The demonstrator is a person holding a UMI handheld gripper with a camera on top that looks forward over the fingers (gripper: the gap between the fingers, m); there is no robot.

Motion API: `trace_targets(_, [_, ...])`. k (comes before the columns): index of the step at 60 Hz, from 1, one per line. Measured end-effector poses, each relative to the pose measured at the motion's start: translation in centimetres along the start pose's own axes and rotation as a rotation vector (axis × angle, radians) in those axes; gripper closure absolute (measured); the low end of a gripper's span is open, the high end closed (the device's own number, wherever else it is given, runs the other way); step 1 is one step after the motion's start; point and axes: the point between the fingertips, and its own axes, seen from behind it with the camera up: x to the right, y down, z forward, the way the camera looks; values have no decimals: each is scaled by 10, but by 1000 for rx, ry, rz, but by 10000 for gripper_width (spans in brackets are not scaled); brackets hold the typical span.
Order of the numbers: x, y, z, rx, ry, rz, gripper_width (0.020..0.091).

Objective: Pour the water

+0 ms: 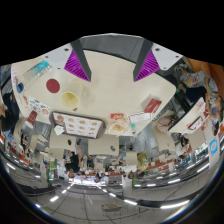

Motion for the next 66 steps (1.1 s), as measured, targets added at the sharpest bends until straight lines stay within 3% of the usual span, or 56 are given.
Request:
trace_targets(8, [16,8,-3,10,30,31,251])
trace_targets(34, [214,118,-25,30,225,154,252])
trace_targets(56, [325,69,25,224,357,152,255])
trace_targets(60, [329,63,39,232,359,152,297])
trace_targets(66, [335,58,50,256,370,152,515])
